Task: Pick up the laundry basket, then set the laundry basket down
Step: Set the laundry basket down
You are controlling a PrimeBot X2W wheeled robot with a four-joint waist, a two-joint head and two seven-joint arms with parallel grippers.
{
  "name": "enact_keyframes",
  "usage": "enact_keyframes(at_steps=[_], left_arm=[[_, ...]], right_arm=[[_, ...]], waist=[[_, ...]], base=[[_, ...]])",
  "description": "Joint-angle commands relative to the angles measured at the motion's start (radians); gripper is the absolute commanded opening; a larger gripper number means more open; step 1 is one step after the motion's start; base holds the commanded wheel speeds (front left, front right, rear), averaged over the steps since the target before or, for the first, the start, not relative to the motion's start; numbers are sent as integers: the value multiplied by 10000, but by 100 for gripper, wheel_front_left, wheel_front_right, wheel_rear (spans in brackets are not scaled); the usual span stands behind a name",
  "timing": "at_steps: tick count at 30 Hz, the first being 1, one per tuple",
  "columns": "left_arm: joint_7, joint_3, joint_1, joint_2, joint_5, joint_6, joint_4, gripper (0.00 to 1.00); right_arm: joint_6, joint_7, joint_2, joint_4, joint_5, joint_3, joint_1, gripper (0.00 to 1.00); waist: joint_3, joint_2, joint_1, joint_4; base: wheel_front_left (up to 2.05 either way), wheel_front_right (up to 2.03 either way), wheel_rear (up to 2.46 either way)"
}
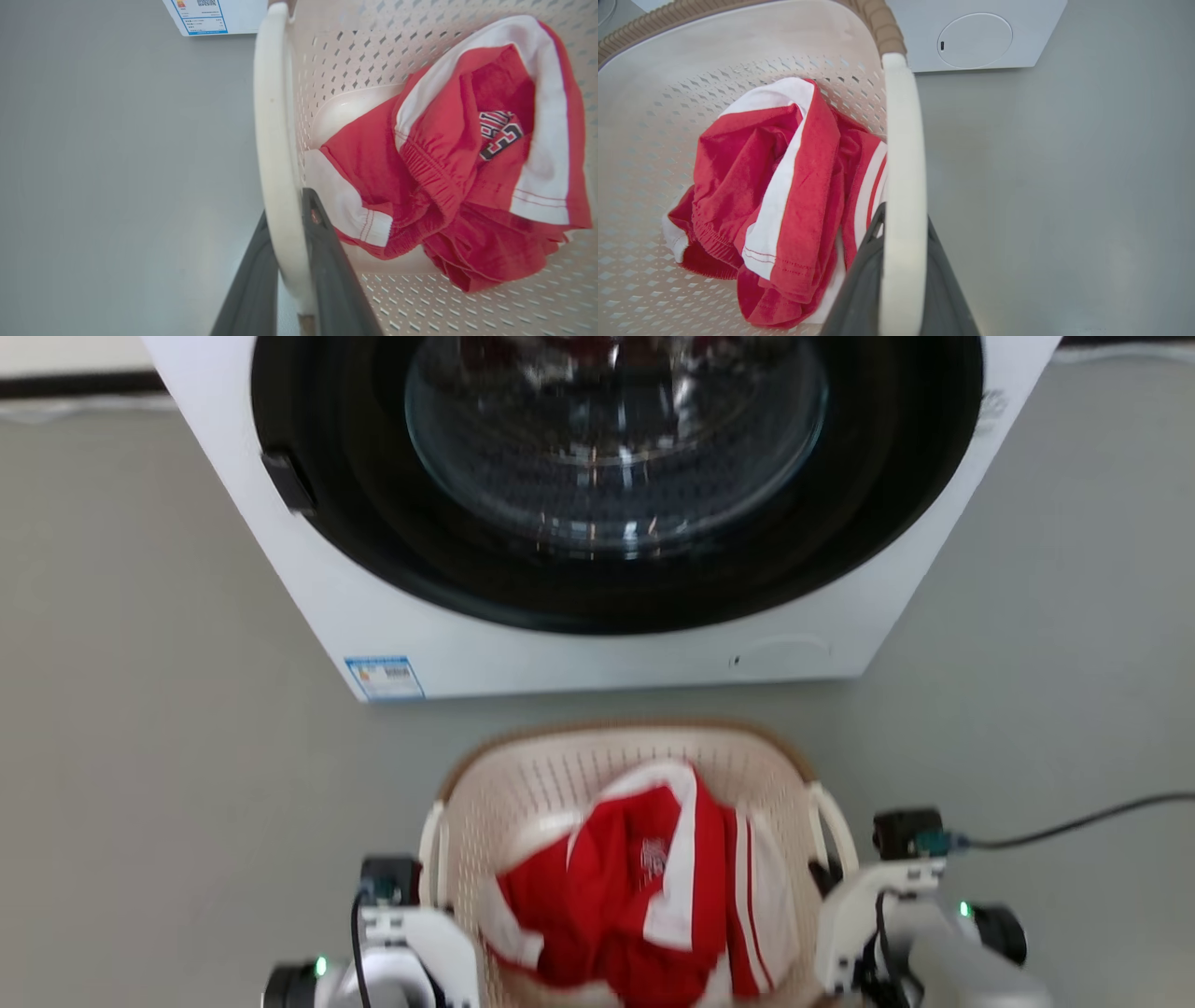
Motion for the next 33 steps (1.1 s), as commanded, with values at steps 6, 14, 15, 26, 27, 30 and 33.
enact_keyframes(at_steps=[6, 14, 15, 26, 27, 30, 33], left_arm=[[-293, 300, -1594, 507, -72, 280, -52, 0], [-459, 327, -2779, 477, -17, 323, -107, 0], [-478, 324, -2906, 469, -6, 332, -108, 0], [-609, 408, -3996, 418, 29, 394, -149, 0], [-615, 440, -4100, 418, 25, 394, -171, 0], [-628, 524, -4389, 418, 37, 406, -248, 0], [-632, 588, -4615, 423, 126, 450, -409, 0]], right_arm=[[77, -453, -24, -105, -409, -466, -1303, 0], [77, -558, -24, -103, -1645, -1721, -2201, 0], [77, -572, -24, -103, -1854, -1918, -2298, 0], [77, -715, -24, -102, -4208, -4052, -3220, 0], [77, -736, -24, -102, -4430, -4220, -3320, 0], [77, -774, -24, -102, -5026, -4729, -3591, 0], [77, -796, -24, -102, -5519, -5150, -3826, 0]], waist=[[1953, -1, 0, 169], [3472, -1, 0, 368], [3655, -1, 0, 386], [5291, -1, 0, 630], [5417, -1, 0, 668], [5743, -1, 0, 789], [6016, -1, 0, 893]], base=[[0, 0, 0], [0, 0, 0], [0, 0, 0], [0, 0, 0], [0, 0, 0], [0, 0, 0], [0, 0, 0]])
